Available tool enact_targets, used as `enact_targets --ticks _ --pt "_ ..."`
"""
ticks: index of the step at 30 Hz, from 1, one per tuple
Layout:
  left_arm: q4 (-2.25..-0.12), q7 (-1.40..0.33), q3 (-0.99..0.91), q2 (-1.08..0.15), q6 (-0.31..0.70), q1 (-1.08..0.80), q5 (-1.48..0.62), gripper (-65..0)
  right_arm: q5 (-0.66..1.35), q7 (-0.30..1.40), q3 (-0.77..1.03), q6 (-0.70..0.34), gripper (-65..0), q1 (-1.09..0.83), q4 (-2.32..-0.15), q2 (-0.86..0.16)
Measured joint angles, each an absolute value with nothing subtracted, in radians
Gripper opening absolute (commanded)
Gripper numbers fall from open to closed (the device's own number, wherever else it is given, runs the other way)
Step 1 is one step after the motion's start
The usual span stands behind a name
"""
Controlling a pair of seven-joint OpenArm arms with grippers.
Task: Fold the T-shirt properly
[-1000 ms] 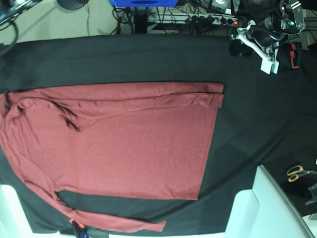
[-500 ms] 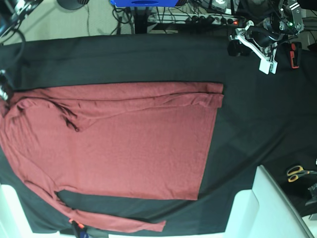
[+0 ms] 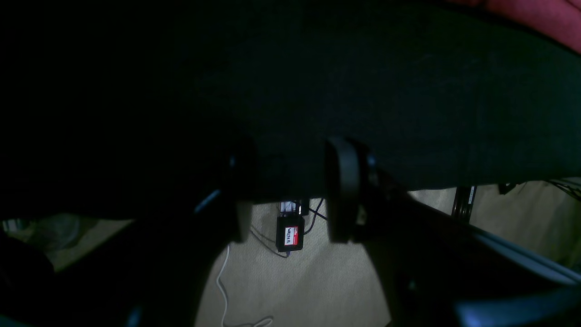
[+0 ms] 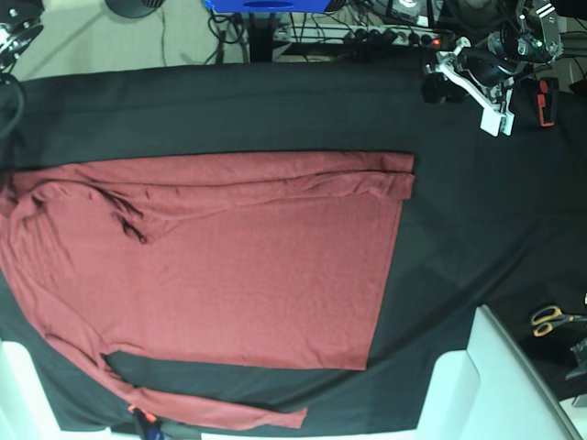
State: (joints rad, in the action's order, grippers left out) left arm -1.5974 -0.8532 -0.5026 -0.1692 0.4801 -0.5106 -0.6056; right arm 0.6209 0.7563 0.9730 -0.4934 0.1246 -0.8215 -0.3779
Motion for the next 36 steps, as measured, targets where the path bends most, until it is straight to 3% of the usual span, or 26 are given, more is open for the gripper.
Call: enact_targets --ticks 6,11,16,20,25,31,34,36 --pt "-1.597 -0.852 -0.503 -0.169 0.480 -0.511 -0.606 -40.3 0.613 0.679 0.973 -0.490 -63.0 0.165 -0.705 -0.405" --pt "-1.597 -0.853 -0.503 -0.170 0.480 -0.518 -0.605 -40.3 0.411 0.538 0.978 -0.481 -63.0 0.229 -0.639 -0.392" --pt "-1.597 -0.853 -0.504 -0.170 0.480 -0.518 -0.606 -40.3 0.339 0.340 0.973 -0.355 -63.0 0.263 -0.632 -0.353" --pt "-1.597 -0.853 -0.503 -0.169 0.480 -0.518 -0.606 -40.3 0.336 0.336 0.979 -0.287 -63.0 0.268 -0.633 -0.384" --pt "-1.597 -0.853 -0.503 -0.169 0.480 -0.518 -0.606 -40.3 0.332 0.355 0.976 -0.289 -63.0 0.262 -0.701 -0.377" --pt "-1.597 -0.853 -0.504 -0.170 0.480 -0.517 -0.605 -40.3 0.335 0.636 0.982 -0.558 -63.0 0.151 -1.064 -0.288" --pt "-1.597 -0.853 -0.503 -0.170 0.480 -0.513 -0.606 -40.3 0.335 0.762 0.973 -0.577 -63.0 0.163 -1.073 -0.261" --pt "-1.597 -0.853 -0.503 -0.170 0.480 -0.510 -0.606 -40.3 0.337 0.756 0.973 -0.577 -63.0 0.160 -1.052 -0.254"
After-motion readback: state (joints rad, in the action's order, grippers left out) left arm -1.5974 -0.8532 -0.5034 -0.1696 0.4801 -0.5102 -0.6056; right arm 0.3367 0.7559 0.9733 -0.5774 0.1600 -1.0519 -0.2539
